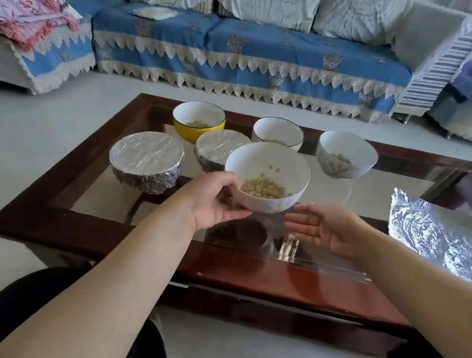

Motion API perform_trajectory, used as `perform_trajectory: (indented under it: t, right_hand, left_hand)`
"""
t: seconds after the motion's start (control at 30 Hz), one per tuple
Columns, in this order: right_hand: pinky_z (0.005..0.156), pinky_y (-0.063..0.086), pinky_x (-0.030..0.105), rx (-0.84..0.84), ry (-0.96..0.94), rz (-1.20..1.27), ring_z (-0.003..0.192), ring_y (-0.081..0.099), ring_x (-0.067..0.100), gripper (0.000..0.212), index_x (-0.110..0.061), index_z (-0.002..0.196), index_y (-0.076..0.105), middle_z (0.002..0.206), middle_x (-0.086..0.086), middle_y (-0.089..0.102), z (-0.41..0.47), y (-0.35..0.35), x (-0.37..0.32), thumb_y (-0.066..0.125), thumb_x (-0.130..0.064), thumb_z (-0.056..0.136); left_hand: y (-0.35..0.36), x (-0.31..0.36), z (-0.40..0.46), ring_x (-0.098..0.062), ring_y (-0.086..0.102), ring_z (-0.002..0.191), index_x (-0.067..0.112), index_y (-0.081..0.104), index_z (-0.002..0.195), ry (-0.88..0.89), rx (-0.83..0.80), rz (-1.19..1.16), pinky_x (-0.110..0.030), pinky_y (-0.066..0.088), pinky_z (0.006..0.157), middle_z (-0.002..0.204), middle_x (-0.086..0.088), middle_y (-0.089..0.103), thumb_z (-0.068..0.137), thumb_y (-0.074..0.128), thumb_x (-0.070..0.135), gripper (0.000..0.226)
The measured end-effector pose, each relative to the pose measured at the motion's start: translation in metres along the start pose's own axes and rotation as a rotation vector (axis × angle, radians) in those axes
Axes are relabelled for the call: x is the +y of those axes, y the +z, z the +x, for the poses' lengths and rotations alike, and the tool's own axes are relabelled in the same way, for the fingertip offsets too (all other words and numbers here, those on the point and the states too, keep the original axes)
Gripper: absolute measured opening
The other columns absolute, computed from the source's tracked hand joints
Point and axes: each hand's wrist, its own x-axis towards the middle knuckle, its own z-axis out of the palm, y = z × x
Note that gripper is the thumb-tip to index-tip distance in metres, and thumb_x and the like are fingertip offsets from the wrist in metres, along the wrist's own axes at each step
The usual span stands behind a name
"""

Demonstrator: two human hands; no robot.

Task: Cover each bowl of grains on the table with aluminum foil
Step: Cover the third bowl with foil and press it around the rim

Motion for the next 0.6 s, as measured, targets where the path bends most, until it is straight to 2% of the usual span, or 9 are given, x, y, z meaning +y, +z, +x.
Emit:
perform_trajectory:
  t: [0.1,0.13,0.23,0.3,0.33,0.4,0.43,0.5,0.6]
  right_hand:
    - [0.091,0.055,0.044,-0.004,-0.023,-0.009,0.110,0.066,0.034,0.042,-0.003,0.120,0.059,0.114,0.020,0.069,-0.016,-0.040,-0.004,0.032,-0.033,0.106]
    - [0.088,0.057,0.043,-0.022,-0.028,-0.001,0.110,0.065,0.036,0.042,-0.003,0.118,0.060,0.114,0.022,0.069,-0.021,-0.050,-0.003,0.034,-0.033,0.106]
    - [0.077,0.059,0.036,0.038,-0.088,-0.117,0.105,0.067,0.038,0.031,-0.003,0.115,0.064,0.111,0.022,0.070,-0.034,-0.069,0.001,0.041,-0.019,0.103]
    - [0.059,0.058,0.026,0.214,-0.199,-0.415,0.088,0.070,0.036,0.024,-0.005,0.102,0.065,0.105,0.019,0.072,-0.031,-0.084,0.004,0.043,-0.015,0.102]
    - [0.057,0.055,0.025,0.344,-0.264,-0.612,0.082,0.068,0.032,0.019,-0.010,0.095,0.064,0.104,0.015,0.073,-0.028,-0.095,0.004,0.047,-0.017,0.101]
    - [0.076,0.051,0.031,0.614,-0.348,-0.995,0.092,0.062,0.027,0.015,-0.017,0.101,0.063,0.112,0.010,0.069,-0.021,-0.115,0.001,0.056,-0.028,0.095]
    - [0.088,0.046,0.036,0.706,-0.337,-1.118,0.108,0.057,0.029,0.027,-0.017,0.113,0.061,0.122,0.011,0.063,-0.018,-0.123,0.000,0.058,-0.035,0.093]
    - [0.105,0.034,0.042,0.766,-0.201,-1.259,0.134,0.036,0.034,0.064,-0.009,0.139,0.043,0.143,0.018,0.044,-0.012,-0.137,0.000,0.056,-0.050,0.092]
    - [0.113,0.025,0.047,0.743,0.017,-1.216,0.142,0.023,0.039,0.103,0.000,0.150,0.016,0.153,0.023,0.026,0.004,-0.150,0.003,0.053,-0.070,0.084]
  left_hand:
    - [0.022,-0.020,0.010,-0.026,0.070,0.081,0.002,0.059,0.108,-0.104,-0.096,0.107,-0.041,0.061,0.072,0.088,-0.013,0.074,0.093,0.041,-0.002,0.024]
    - [0.028,-0.025,0.012,-0.024,0.069,0.077,0.003,0.059,0.104,-0.131,-0.115,0.139,-0.041,0.060,0.074,0.081,-0.011,0.074,0.093,0.040,-0.002,0.023]
    - [0.044,-0.038,0.025,-0.026,0.066,0.081,0.002,0.058,0.108,-0.180,-0.137,0.200,-0.042,0.062,0.070,0.095,-0.015,0.069,0.092,0.039,-0.001,0.025]
    - [0.052,-0.044,0.034,-0.027,0.065,0.082,0.002,0.057,0.113,-0.193,-0.131,0.235,-0.040,0.062,0.064,0.103,-0.017,0.064,0.092,0.039,0.000,0.028]
    - [0.055,-0.047,0.037,-0.027,0.065,0.082,0.003,0.057,0.114,-0.193,-0.125,0.256,-0.039,0.062,0.063,0.104,-0.017,0.063,0.093,0.039,0.001,0.028]
    - [0.062,-0.052,0.043,-0.026,0.064,0.080,0.005,0.057,0.114,-0.187,-0.115,0.297,-0.038,0.061,0.062,0.103,-0.016,0.062,0.093,0.040,0.001,0.027]
    - [0.064,-0.054,0.045,-0.027,0.064,0.079,0.006,0.057,0.114,-0.186,-0.114,0.313,-0.039,0.062,0.062,0.101,-0.015,0.062,0.093,0.040,0.001,0.027]
    - [0.067,-0.055,0.050,-0.026,0.065,0.075,0.007,0.057,0.114,-0.191,-0.120,0.340,-0.039,0.061,0.062,0.098,-0.014,0.063,0.093,0.041,0.001,0.027]
    - [0.070,-0.052,0.057,-0.027,0.068,0.068,0.006,0.056,0.115,-0.196,-0.142,0.427,-0.039,0.061,0.062,0.090,-0.014,0.065,0.092,0.040,0.001,0.028]
